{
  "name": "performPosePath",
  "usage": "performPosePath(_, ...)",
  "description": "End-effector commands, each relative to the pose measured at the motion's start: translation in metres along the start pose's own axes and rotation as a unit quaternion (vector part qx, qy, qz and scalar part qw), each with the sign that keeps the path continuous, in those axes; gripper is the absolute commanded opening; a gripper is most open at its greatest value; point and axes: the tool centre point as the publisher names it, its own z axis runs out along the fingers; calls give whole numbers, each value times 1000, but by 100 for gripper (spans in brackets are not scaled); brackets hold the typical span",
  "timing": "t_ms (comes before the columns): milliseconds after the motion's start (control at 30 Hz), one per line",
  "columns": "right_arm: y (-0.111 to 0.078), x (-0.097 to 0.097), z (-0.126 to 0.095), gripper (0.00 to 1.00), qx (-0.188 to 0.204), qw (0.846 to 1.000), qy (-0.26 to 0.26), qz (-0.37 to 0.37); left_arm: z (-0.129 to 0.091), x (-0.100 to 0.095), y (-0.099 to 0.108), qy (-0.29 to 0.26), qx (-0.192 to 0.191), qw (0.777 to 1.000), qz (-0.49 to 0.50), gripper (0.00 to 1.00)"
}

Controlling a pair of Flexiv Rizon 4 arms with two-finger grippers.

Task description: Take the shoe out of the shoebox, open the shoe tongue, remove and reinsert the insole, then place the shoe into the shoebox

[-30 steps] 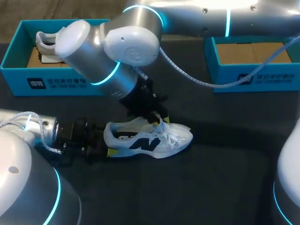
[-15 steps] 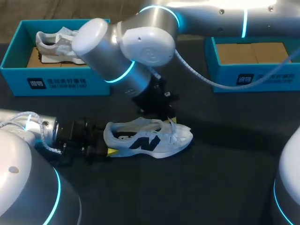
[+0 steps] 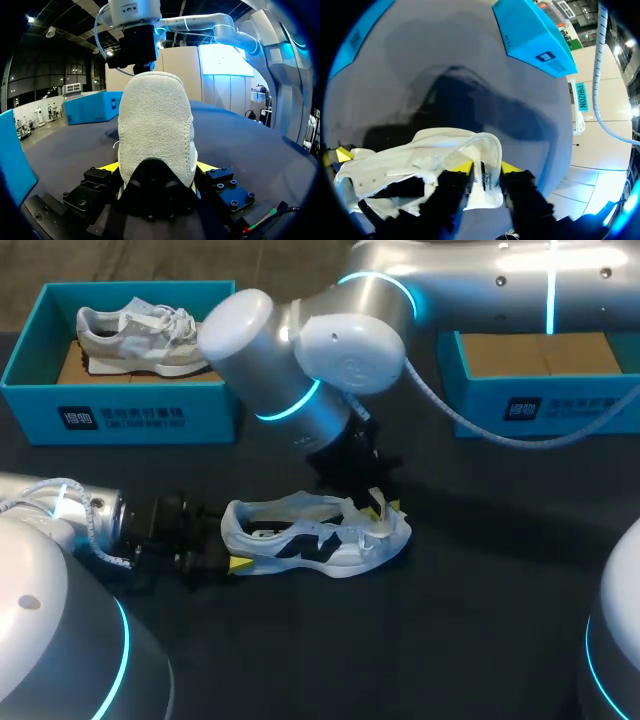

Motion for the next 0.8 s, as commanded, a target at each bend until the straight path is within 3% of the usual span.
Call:
performPosePath(33,-6,-4,8,100,-1,993,10,116,-2,1,4,-1,0,1000,1,0)
performPosePath(300,-3,-10,-5,100,-18,994,18,104,-2,1,4,-1,0,1000,1,0)
performPosePath(533,10,-9,-38,100,-104,992,74,-15,-2,1,4,-1,0,1000,1,0)
performPosePath(667,15,-1,-66,100,-169,975,98,-107,-2,1,4,-1,0,1000,1,0)
performPosePath(800,17,2,-90,100,-232,944,126,-198,-2,1,4,-1,0,1000,1,0)
